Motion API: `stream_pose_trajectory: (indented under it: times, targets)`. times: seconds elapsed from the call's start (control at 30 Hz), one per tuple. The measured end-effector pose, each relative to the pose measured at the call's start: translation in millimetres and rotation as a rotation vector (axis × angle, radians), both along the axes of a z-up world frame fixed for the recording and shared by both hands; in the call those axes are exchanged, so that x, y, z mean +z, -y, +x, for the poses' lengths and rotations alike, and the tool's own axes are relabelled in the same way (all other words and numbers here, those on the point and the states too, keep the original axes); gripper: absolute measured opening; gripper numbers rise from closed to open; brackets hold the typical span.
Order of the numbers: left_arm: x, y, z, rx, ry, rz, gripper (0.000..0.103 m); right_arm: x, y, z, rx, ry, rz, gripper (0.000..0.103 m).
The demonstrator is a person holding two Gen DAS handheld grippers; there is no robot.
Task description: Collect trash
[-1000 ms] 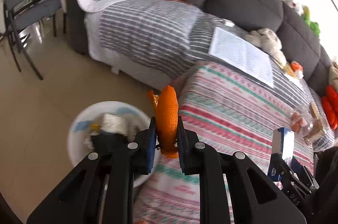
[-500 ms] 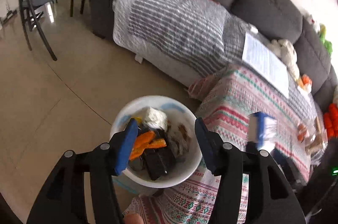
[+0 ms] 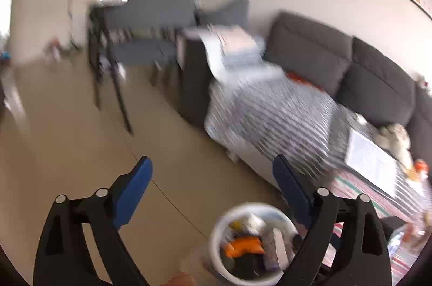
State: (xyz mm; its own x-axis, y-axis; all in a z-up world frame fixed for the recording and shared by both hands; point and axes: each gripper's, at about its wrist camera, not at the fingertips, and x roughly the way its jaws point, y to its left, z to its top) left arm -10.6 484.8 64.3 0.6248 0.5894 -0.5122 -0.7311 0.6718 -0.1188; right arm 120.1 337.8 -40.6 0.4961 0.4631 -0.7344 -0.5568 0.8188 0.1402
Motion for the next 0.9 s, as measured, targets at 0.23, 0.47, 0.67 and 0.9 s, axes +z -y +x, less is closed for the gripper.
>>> stream_pose_trajectory:
  times: [0.23, 0.47, 0.67, 0.9]
  targets:
    - [27, 65, -8, 0.127, 0.059, 0.403, 0.096, 33, 41, 4, -0.113, 0.109, 0.025, 0.096]
    - [24, 106, 28, -0.012, -0.04, 0.256, 0.096, 63, 126, 10, -0.291, 0.257, 0.008, 0.096]
    - [23, 178, 50, -0.141, -0.026, 0.289, 0.096, 83, 210, 9, -0.449, 0.379, -0.023, 0.096]
    - [9, 266, 83, -0.305, -0.041, 0.221, 0.096, 92, 295, 4, -0.558, 0.438, -0.054, 0.096]
